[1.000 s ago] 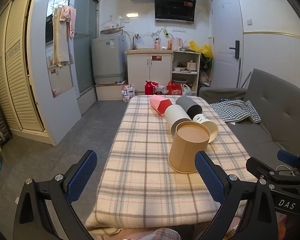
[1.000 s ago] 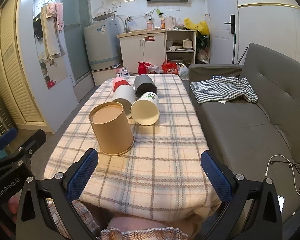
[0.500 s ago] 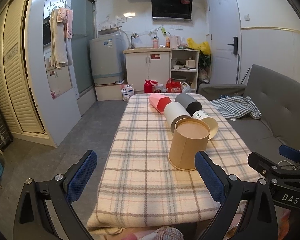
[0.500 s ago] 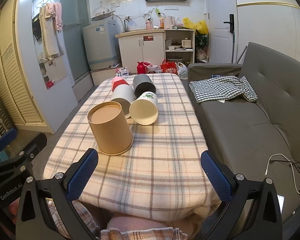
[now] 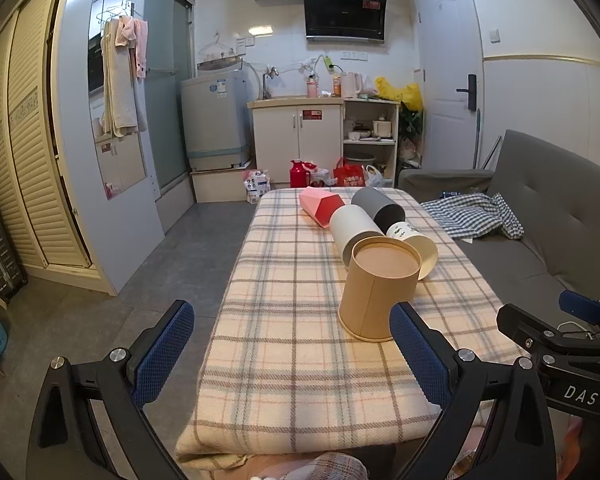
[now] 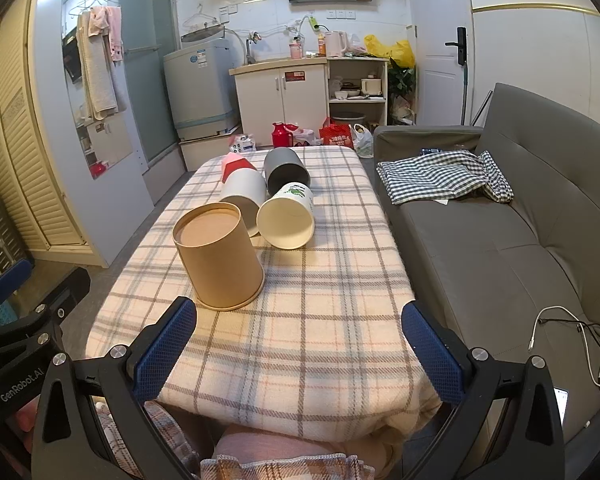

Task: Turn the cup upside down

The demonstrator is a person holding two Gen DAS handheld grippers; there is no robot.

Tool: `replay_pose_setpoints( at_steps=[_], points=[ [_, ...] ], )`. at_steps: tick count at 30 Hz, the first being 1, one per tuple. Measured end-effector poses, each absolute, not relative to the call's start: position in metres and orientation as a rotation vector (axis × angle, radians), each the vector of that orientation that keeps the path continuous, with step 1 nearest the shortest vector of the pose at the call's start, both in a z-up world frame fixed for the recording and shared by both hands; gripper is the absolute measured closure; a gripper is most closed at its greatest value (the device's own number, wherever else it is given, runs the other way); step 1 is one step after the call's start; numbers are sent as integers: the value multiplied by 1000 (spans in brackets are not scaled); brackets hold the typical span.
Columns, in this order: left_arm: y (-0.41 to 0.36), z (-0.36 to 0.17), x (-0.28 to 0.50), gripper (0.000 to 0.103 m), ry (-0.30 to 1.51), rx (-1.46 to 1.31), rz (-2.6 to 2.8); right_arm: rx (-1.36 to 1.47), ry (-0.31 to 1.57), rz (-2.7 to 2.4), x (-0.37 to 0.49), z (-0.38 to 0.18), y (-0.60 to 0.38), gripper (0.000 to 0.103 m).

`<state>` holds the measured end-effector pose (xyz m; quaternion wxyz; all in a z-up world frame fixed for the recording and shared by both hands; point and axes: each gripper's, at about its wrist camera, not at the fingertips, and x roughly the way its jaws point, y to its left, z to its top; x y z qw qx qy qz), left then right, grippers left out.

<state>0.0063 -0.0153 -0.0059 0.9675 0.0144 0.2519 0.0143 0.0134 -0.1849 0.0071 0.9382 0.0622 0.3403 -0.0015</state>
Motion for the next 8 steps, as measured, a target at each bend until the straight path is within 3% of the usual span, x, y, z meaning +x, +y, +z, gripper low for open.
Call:
replay_pose_setpoints(
  at_steps=[8],
  points=[
    [-16,-5,6,2,507,34,24,128,699,-6,13,6,-186,0]
  ],
)
